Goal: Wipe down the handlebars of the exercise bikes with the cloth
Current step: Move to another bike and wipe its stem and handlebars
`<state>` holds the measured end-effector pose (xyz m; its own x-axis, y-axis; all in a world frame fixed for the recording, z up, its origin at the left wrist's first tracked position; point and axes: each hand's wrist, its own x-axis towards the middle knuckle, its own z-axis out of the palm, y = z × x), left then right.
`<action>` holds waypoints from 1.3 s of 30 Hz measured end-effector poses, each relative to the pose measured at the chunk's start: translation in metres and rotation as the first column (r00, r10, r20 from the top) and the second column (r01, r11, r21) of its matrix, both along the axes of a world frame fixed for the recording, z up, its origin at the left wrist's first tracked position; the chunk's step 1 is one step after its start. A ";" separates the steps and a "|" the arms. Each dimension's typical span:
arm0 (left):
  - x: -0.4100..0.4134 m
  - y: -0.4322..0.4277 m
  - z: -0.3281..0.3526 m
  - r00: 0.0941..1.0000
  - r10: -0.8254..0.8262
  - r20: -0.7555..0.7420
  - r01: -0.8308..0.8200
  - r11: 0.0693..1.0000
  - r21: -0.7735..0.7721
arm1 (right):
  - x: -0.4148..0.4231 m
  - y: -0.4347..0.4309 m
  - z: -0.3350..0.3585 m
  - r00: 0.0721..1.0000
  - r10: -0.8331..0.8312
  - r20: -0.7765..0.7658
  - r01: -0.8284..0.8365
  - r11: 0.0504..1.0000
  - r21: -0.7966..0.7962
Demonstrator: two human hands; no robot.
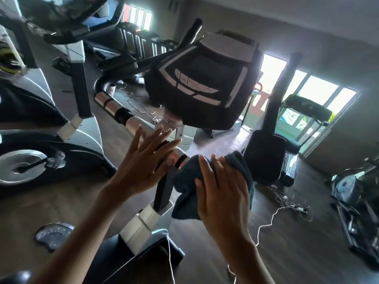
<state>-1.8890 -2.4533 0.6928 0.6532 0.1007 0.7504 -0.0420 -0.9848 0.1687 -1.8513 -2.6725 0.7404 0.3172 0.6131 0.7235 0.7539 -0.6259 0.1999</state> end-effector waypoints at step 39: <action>0.014 -0.081 0.008 0.925 0.051 0.375 0.050 0.966 -0.255 | 0.086 -0.041 0.099 0.939 -0.164 -0.302 0.127 0.982 -0.138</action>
